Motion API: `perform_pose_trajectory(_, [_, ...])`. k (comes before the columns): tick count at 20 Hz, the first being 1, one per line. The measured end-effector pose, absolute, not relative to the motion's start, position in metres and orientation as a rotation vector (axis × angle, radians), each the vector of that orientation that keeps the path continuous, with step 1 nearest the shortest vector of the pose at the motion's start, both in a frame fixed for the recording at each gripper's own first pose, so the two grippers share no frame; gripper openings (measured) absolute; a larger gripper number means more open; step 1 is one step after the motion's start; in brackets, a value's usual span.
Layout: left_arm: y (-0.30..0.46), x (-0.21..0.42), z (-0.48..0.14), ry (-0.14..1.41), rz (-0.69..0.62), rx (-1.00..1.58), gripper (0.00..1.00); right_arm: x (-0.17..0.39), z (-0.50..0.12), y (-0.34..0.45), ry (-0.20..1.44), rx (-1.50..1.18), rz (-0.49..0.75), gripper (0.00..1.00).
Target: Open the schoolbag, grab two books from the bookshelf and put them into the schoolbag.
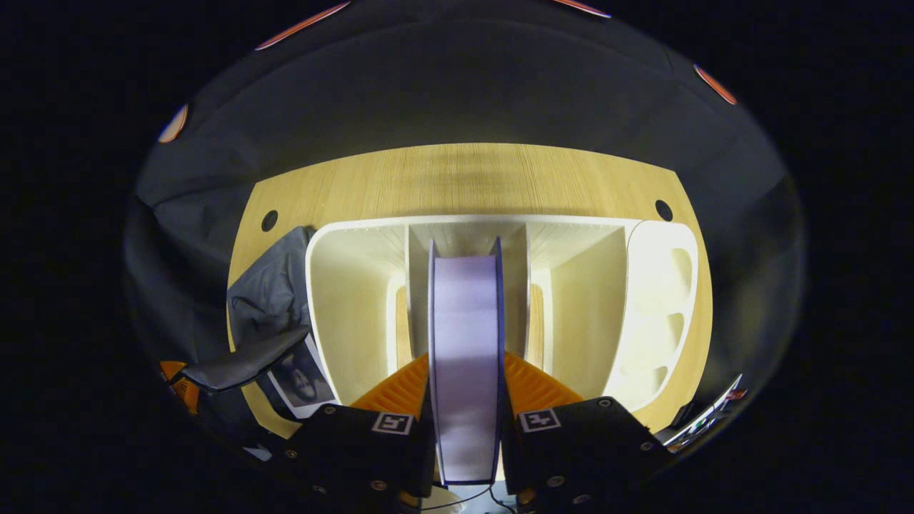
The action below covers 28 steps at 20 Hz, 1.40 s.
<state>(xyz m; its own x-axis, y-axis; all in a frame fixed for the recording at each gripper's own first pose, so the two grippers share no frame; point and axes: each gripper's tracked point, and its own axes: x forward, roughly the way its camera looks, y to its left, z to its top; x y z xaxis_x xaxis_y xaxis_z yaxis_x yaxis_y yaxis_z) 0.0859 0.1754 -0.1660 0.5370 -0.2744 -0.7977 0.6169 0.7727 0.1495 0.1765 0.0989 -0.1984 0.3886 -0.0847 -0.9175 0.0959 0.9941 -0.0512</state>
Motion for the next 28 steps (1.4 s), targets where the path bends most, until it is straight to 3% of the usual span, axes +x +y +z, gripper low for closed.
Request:
perform_pose_trajectory(9, [0.174, 0.082, -0.168, 0.846, -0.585, 0.434, 0.01, 0.156, -0.134, 0.095, 1.043, 0.019, -0.152, 0.36])
perform_pose_trajectory(17, [0.172, 0.088, -0.167, 0.820, -0.619, 0.452, 0.01, 0.128, -0.024, 0.098, 0.816, 0.076, -0.195, 0.36])
perform_pose_trajectory(23, [0.167, 0.080, -0.161, 0.811, -0.694, 0.505, 0.01, 0.087, 0.036, 0.127, 0.672, 0.199, -0.143, 0.35])
perform_pose_trajectory(28, [0.170, 0.082, -0.158, 0.806, -0.723, 0.535, 0.01, 0.041, 0.032, 0.173, 0.627, 0.384, -0.079, 0.35])
